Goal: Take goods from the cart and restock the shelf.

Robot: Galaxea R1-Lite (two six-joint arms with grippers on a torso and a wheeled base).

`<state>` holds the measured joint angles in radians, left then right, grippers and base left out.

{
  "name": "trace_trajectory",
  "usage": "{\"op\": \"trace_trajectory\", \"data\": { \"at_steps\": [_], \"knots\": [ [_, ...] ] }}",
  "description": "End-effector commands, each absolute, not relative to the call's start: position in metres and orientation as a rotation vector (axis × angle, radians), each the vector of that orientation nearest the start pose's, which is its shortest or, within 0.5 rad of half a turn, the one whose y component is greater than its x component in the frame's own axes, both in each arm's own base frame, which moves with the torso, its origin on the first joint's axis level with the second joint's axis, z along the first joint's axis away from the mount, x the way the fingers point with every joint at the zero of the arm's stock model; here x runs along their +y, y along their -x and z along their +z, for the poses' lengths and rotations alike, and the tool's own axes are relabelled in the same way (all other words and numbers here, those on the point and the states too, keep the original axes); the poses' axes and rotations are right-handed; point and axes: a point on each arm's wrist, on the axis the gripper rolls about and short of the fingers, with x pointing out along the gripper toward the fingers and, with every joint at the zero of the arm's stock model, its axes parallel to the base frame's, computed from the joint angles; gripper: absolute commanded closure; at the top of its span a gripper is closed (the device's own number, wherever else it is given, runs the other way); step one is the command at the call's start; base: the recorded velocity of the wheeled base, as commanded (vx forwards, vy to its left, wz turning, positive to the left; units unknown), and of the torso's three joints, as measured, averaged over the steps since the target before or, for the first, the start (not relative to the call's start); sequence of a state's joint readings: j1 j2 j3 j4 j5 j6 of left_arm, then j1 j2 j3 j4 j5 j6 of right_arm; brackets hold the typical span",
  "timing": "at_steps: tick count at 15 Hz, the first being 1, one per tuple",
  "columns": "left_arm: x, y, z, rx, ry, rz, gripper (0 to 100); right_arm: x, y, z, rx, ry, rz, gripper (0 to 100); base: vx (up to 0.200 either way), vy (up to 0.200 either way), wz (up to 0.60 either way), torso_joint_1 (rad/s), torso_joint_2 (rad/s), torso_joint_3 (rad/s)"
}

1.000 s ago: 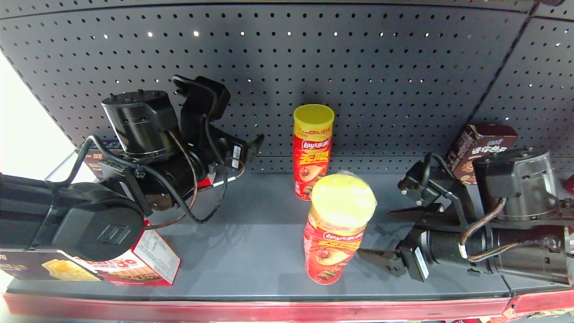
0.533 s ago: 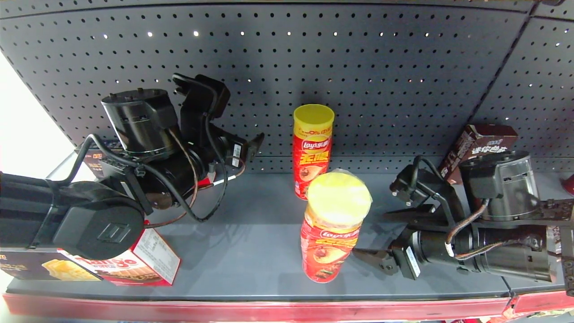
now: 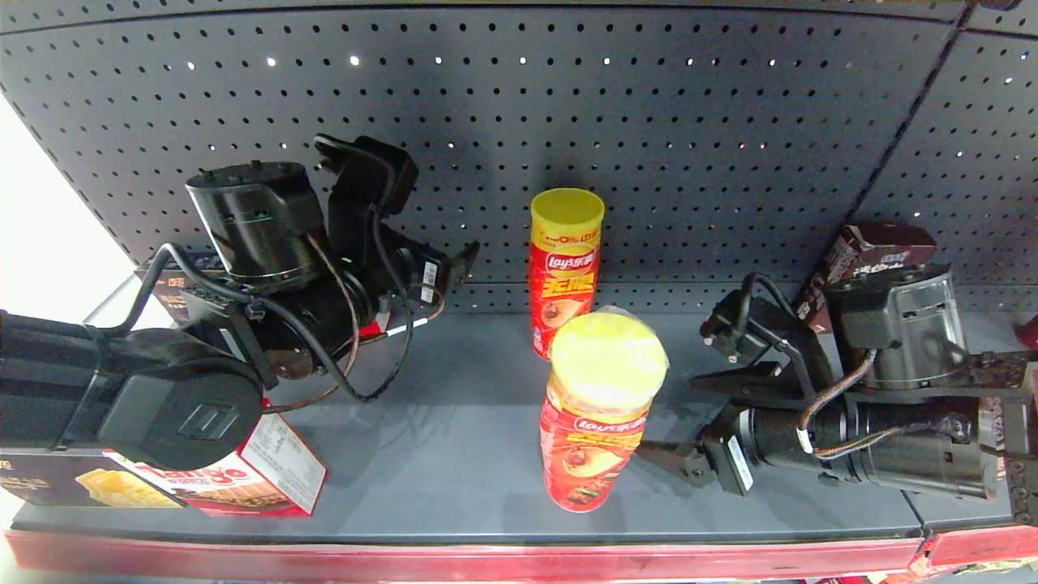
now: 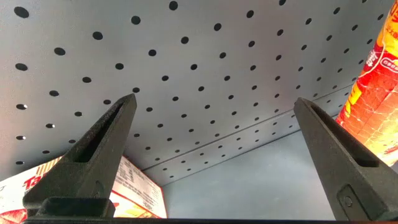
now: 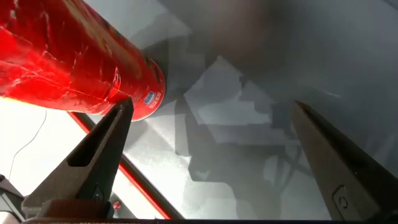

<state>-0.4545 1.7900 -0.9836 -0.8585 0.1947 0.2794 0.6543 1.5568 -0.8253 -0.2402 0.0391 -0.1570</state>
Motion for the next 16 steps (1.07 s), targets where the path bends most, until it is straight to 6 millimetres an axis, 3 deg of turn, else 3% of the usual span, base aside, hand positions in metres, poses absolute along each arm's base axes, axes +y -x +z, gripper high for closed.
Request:
{"op": "trace_trajectory", "data": {
  "at_steps": [1,10,14,16],
  "knots": [
    [-0.147,-0.31,0.224,-0.085,-0.261,-0.249,0,0.166,-0.211,0.191,0.422,0.302,0.726,0,0.0,0.0,0.0,0.0,0.0,0.0],
    [-0.147,-0.312,0.223,-0.083,-0.262,-0.251,0,0.169,-0.208,0.19,0.425,0.308,0.741,0,0.0,0.0,0.0,0.0,0.0,0.0],
    [-0.145,-0.308,0.223,-0.078,-0.263,-0.248,0,0.159,-0.204,0.199,0.387,0.29,0.716,0,0.0,0.0,0.0,0.0,0.0,0.0],
    [-0.137,-0.291,0.242,-0.116,-0.254,-0.243,0,0.146,-0.199,0.21,0.334,0.266,0.684,0,0.0,0.0,0.0,0.0,0.0,0.0]
  ]
}}
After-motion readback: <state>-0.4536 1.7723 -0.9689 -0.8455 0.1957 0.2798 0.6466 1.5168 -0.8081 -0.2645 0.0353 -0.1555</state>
